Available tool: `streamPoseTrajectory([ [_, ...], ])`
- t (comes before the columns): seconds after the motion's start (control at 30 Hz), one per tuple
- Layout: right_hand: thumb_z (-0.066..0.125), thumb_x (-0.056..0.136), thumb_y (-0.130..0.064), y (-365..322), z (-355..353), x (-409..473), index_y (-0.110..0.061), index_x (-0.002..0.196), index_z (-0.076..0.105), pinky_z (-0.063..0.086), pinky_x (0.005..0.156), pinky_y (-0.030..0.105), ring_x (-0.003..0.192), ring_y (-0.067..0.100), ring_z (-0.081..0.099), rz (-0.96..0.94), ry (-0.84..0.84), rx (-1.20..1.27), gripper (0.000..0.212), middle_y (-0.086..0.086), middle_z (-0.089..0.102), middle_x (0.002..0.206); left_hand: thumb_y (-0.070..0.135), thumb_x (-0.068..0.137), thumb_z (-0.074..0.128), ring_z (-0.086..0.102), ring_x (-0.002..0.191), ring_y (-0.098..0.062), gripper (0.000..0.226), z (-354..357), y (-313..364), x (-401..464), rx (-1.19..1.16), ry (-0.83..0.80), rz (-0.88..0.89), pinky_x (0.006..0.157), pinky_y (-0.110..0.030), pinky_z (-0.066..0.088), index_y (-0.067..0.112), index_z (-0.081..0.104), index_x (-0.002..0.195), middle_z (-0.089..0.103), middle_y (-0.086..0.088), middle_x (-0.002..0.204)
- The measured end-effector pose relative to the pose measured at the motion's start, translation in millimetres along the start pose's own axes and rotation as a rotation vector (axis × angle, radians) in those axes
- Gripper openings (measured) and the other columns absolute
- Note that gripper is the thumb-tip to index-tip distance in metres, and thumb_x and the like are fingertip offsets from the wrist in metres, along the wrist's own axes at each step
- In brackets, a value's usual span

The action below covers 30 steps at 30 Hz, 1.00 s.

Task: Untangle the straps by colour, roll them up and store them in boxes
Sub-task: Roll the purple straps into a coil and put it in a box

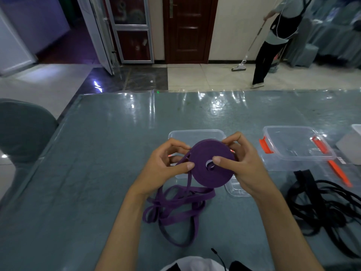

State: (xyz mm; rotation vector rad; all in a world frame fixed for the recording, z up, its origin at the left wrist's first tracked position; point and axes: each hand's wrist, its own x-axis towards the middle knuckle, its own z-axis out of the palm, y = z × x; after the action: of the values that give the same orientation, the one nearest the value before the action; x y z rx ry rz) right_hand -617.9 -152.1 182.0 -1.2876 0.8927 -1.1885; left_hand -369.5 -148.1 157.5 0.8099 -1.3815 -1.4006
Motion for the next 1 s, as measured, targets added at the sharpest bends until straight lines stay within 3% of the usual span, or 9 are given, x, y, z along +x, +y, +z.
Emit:
streamPoseTrajectory([
  [0.1,0.102,0.066,-0.037,-3,-1,1,-0.027,0.106,0.063,0.065,0.072,0.041,0.095,0.030,0.077,0.044,-0.006,0.028,0.057,0.011,0.077,0.108,0.027,0.081,0.093,0.077,0.098,-0.017,0.037,6,-2,1,-0.020,0.090,0.027,0.087,-0.028,0.062,0.022,0.077,0.113,0.080,-0.002,0.112],
  [0.23,0.098,0.071,-0.045,-7,-11,2,-0.035,0.132,0.068,0.065,0.081,0.044,0.104,0.032,0.077,0.087,-0.113,-0.128,0.069,0.012,0.078,0.117,0.031,0.079,0.094,0.080,0.096,-0.021,0.037,11,-3,3,-0.005,0.135,0.009,0.085,-0.027,0.062,0.024,0.082,0.113,0.082,-0.006,0.111],
  [0.4,0.098,0.071,-0.043,-5,-13,0,-0.028,0.117,0.071,0.065,0.076,0.044,0.095,0.034,0.079,0.056,-0.070,-0.154,0.055,0.014,0.080,0.112,0.016,0.084,0.089,0.080,0.097,-0.028,0.030,16,-8,6,-0.024,0.125,-0.021,0.086,-0.032,0.064,0.019,0.083,0.113,0.081,-0.009,0.114],
  [0.57,0.098,0.071,-0.044,-1,-9,-1,-0.029,0.108,0.070,0.065,0.074,0.039,0.096,0.032,0.079,-0.016,0.033,-0.117,0.049,0.012,0.080,0.112,0.020,0.085,0.087,0.079,0.098,-0.026,0.030,17,-11,7,-0.094,0.130,-0.009,0.090,-0.032,0.062,0.013,0.081,0.113,0.078,-0.010,0.119],
  [0.73,0.101,0.060,-0.052,4,-3,1,-0.032,0.102,0.070,0.065,0.078,0.046,0.102,0.033,0.077,-0.018,0.193,-0.038,0.056,0.010,0.079,0.115,0.018,0.083,0.086,0.079,0.095,-0.020,0.014,22,-16,5,-0.159,0.218,0.029,0.084,-0.027,0.062,0.022,0.078,0.094,0.080,-0.002,0.110],
  [0.9,0.095,0.067,-0.031,11,7,0,-0.032,0.098,0.070,0.065,0.080,0.045,0.103,0.031,0.077,-0.044,0.308,0.024,0.040,0.009,0.079,0.111,0.022,0.081,0.089,0.077,0.087,-0.018,0.010,39,-27,10,-0.193,0.439,0.055,0.079,-0.025,0.062,0.021,0.079,0.082,0.078,0.004,0.100],
  [1.0,0.093,0.069,-0.022,15,10,3,-0.029,0.098,0.070,0.065,0.085,0.049,0.105,0.032,0.077,-0.055,0.399,0.073,0.037,0.009,0.079,0.112,0.009,0.091,0.081,0.075,0.086,-0.012,0.016,48,-36,9,-0.208,0.480,0.043,0.076,-0.021,0.059,0.025,0.084,0.093,0.078,0.003,0.099],
])
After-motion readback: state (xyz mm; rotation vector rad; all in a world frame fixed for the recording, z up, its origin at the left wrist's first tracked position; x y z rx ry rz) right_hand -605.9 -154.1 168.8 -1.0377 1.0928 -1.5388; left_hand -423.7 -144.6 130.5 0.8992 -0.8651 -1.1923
